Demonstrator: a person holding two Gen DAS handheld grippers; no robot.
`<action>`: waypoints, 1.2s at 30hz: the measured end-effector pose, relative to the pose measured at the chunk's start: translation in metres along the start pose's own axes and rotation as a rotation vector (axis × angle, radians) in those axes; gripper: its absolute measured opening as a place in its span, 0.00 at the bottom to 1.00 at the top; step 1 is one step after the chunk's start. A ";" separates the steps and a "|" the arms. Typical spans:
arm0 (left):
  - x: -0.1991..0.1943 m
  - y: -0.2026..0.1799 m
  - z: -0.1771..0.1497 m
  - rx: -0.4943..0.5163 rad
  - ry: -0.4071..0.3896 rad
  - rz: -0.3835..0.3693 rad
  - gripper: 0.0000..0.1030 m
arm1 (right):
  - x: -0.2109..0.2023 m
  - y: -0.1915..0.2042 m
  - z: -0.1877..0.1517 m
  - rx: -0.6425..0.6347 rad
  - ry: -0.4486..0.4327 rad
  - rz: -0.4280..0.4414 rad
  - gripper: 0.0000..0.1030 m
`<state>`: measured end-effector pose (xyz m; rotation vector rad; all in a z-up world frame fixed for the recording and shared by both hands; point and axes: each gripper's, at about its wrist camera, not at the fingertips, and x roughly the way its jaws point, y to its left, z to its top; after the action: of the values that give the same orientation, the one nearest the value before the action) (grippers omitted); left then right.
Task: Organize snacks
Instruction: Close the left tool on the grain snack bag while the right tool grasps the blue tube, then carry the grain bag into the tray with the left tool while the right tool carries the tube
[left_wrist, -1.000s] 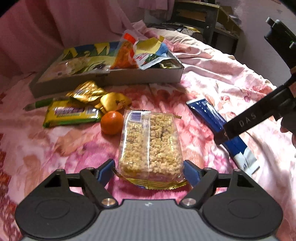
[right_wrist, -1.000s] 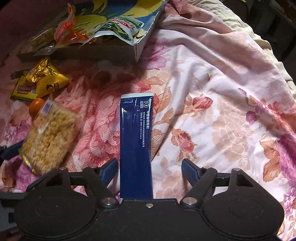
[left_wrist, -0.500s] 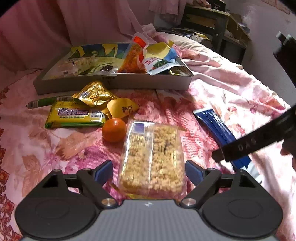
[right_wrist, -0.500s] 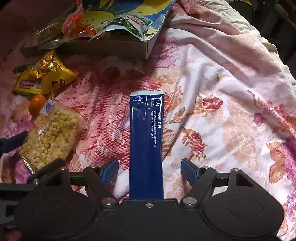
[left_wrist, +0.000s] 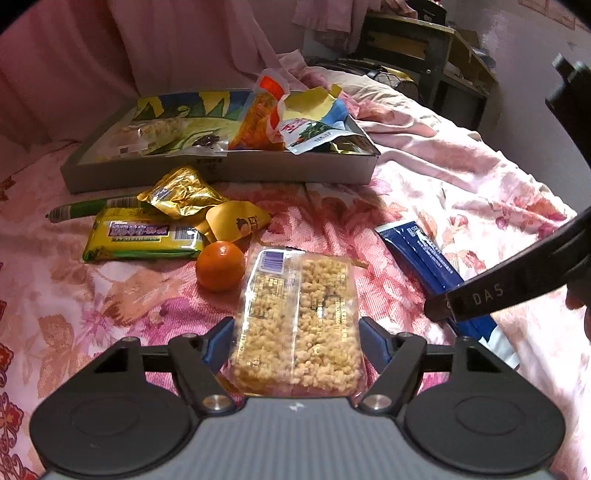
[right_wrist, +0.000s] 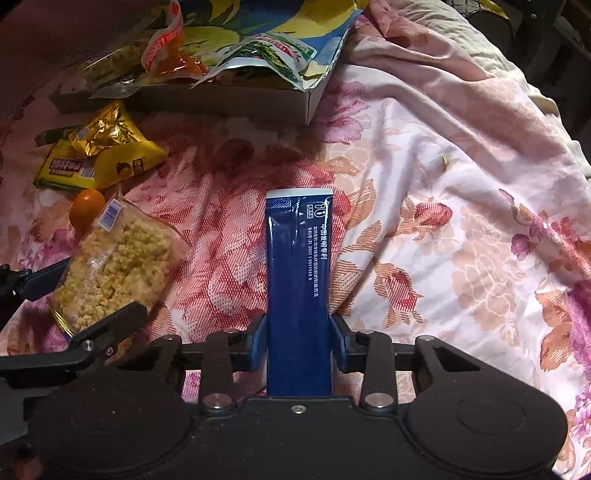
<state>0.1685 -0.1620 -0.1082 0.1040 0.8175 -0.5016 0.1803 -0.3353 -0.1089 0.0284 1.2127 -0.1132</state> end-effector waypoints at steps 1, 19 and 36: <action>0.001 -0.001 0.000 0.010 0.005 0.002 0.75 | -0.001 0.000 0.000 0.003 -0.002 0.000 0.35; -0.015 0.006 0.002 -0.114 0.023 -0.042 0.73 | -0.031 -0.010 -0.003 0.101 -0.115 0.045 0.33; -0.057 0.033 0.053 -0.202 -0.190 0.007 0.73 | -0.088 -0.012 0.012 0.130 -0.583 0.128 0.33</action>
<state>0.1867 -0.1256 -0.0340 -0.1254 0.6774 -0.4130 0.1599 -0.3420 -0.0222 0.1750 0.6182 -0.0804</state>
